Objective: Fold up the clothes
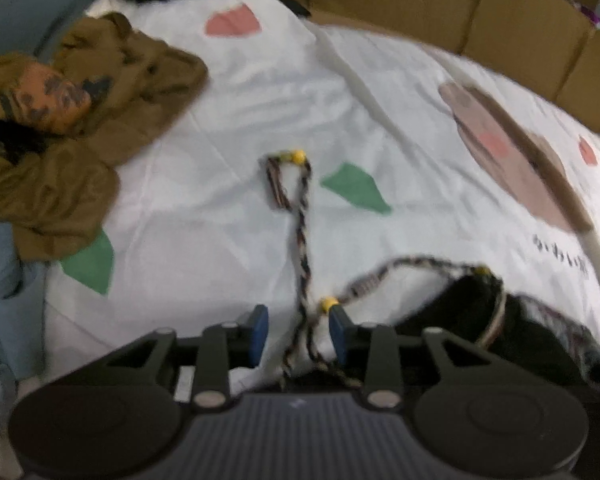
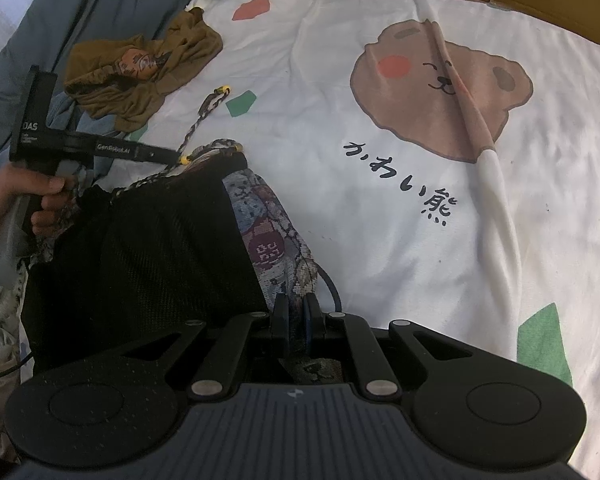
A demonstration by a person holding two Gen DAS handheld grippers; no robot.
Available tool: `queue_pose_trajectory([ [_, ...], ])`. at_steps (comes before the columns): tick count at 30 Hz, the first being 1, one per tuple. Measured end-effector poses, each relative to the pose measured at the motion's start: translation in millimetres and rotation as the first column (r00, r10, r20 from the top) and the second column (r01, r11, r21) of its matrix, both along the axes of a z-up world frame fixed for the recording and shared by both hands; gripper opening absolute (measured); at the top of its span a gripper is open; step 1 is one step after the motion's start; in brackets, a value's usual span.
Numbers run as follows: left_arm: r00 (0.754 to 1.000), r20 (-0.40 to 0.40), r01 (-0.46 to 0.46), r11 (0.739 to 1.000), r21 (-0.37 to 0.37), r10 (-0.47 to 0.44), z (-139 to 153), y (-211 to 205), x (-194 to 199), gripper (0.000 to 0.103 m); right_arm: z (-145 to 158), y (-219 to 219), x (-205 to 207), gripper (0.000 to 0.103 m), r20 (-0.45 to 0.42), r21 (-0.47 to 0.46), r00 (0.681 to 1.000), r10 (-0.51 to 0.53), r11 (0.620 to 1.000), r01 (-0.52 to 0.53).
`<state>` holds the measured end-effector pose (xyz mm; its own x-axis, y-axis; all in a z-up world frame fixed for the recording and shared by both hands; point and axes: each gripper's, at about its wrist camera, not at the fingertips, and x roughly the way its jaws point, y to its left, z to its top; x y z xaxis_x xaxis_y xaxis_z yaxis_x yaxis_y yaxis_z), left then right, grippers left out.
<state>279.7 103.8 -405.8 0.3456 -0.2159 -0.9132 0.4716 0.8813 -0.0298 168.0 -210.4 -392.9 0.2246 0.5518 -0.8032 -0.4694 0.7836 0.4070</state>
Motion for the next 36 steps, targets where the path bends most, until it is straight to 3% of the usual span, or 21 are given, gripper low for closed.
queue_pose_trajectory([
  [5,0.999,0.017,0.028,0.998,0.048,-0.029,-9.5,-7.8,1.8,0.035,0.4,-0.7,1.0,0.006,0.0,0.0,1.0,0.003,1.0,-0.003],
  [10,0.999,0.036,0.023,0.998,0.061,-0.025,-9.8,-9.9,13.2,0.022,0.0,-1.1,1.7,0.006,-0.001,0.0,1.0,0.002,1.0,-0.002],
  [25,0.993,0.112,0.028,0.999,0.031,-0.031,-9.2,-26.8,44.0,0.014,-0.8,-1.8,1.2,0.006,0.001,-0.004,1.0,0.005,1.0,-0.005],
  [36,0.995,0.102,0.014,1.0,0.006,-0.015,-14.2,-35.8,66.7,0.009,-1.4,-1.2,2.1,0.006,0.0,-0.005,1.0,0.006,1.0,-0.006],
])
